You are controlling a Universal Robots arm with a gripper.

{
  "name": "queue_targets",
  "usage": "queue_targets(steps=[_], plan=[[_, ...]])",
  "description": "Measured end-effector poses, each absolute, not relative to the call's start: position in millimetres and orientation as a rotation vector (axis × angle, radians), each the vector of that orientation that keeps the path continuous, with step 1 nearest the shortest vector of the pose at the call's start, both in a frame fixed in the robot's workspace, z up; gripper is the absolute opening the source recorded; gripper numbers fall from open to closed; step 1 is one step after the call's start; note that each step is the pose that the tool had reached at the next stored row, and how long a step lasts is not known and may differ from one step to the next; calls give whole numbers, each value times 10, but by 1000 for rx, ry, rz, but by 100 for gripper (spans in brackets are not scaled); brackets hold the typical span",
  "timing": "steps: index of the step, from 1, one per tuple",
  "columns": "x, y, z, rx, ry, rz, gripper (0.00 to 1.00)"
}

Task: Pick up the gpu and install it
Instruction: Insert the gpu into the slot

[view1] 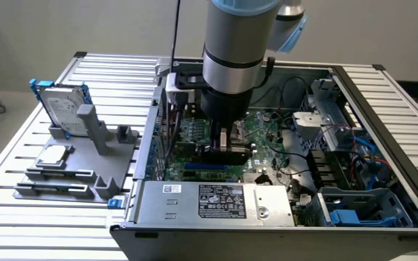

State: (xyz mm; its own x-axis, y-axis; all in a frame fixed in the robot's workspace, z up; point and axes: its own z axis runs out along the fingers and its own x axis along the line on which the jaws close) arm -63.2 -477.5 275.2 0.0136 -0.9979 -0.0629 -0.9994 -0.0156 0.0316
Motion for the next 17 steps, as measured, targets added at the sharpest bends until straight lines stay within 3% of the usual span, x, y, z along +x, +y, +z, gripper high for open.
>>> queue_targets(steps=[17], plan=[[-662, -4752, 2732, -2223, 2191, 110, 26]])
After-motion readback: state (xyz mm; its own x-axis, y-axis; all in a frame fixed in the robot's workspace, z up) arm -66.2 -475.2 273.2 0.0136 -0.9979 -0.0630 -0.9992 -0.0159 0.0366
